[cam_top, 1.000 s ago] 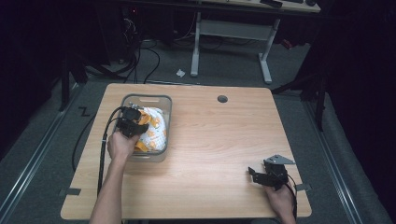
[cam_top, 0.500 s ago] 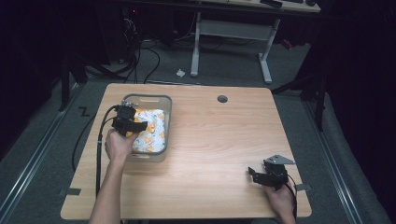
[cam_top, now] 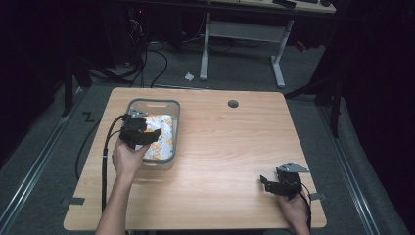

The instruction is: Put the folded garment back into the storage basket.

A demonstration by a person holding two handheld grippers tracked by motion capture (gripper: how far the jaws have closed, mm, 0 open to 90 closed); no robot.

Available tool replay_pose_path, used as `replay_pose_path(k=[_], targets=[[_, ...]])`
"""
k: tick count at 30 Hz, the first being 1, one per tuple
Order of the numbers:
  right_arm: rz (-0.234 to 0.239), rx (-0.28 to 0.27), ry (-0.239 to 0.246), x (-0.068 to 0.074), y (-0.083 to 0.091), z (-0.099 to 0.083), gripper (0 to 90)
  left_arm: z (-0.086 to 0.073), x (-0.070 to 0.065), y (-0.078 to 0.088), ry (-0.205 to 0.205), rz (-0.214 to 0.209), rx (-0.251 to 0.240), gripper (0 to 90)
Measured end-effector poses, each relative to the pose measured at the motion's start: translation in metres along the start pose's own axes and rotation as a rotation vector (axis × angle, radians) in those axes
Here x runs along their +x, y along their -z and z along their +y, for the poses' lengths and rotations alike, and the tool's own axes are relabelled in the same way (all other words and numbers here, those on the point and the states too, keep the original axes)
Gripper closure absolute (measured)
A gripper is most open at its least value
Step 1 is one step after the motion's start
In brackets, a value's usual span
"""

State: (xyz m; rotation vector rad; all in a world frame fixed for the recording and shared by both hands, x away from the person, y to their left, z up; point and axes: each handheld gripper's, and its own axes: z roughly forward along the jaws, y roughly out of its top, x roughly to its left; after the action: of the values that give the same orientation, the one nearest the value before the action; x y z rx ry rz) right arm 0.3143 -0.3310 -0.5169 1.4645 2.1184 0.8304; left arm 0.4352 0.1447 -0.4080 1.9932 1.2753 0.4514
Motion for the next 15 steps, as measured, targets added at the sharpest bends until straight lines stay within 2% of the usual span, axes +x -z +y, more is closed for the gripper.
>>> replay_pose_path(k=[8, 15], targets=[[0.0, 0.001, -0.006, 0.0, 0.0, 0.0, 24.2, -0.003, -0.021, 0.011, -0.025, -0.042, -0.052, 41.8], [0.0, 0.002, -0.007, 0.0, 0.0, 0.0, 24.2, -0.007, -0.039, 0.014, -0.05, -0.074, -0.066, 41.6]])
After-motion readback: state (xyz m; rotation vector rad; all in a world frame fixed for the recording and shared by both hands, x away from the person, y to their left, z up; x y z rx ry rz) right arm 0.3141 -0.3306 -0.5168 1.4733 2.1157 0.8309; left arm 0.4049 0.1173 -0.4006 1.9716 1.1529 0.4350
